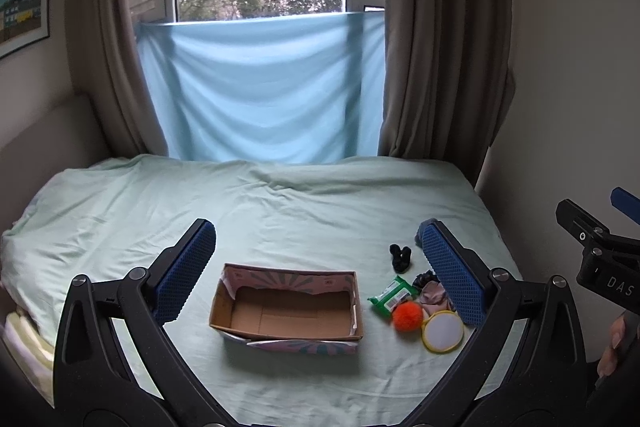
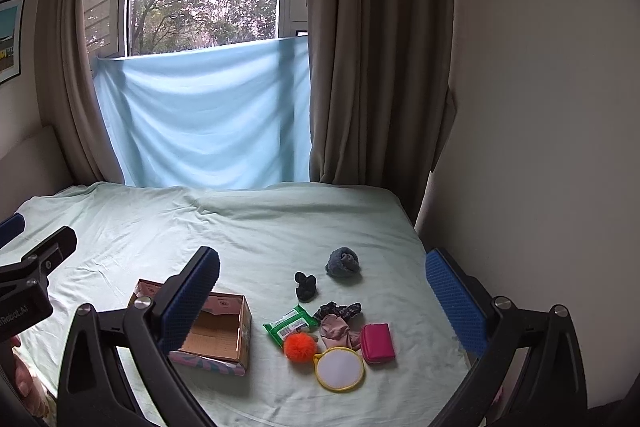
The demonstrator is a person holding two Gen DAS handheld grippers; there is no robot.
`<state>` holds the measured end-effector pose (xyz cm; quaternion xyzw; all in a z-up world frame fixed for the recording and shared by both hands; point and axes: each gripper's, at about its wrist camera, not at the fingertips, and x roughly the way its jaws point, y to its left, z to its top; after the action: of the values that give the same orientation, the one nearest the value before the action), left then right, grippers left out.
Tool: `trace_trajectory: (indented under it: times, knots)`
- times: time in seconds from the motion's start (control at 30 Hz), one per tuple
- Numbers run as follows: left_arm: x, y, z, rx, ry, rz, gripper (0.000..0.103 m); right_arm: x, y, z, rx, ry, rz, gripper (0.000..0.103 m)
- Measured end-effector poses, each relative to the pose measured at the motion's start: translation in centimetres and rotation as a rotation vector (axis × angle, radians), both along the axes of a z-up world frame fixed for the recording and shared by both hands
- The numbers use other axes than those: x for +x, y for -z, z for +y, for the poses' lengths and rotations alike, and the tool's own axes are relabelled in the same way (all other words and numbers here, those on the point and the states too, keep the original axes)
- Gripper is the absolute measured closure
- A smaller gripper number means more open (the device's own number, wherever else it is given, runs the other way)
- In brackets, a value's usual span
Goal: Organize soft objects
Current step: 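Reach the left tool to the orange pompom while the right tool reaches the pink pouch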
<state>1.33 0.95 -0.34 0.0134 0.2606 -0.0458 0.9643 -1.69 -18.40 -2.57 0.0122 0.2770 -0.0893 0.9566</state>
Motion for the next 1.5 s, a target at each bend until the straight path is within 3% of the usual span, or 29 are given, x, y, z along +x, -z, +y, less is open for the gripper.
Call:
trace_trajectory:
  times: [0.27,0.57,1.03,1.23,1.5]
  knots:
    - [1.4,0.8,-0.3,-0.022,0.039,0.061,0.001,0.5,1.2,-1.8,-0.001,0.041,0.022,0.000]
    - [4.2,6.9,-6.1,-0.034,0.060,0.170,0.001,3.3,8.0,-8.5,0.027,0.046,0.104,0.000]
    - [9.3,24.8,-18.2,0.014,-0.002,0.343,0.001,10.0,26.6,-18.0,0.077,-0.019,0.322,0.000]
    - [12.5,32.8,-20.7,0.015,-0.033,0.456,0.001,12.1,34.2,-19.6,0.110,-0.026,0.404,0.000]
    - [15.8,41.6,-21.8,0.011,-0.090,0.569,0.007,14.0,41.9,-19.7,0.144,-0.040,0.490,0.003]
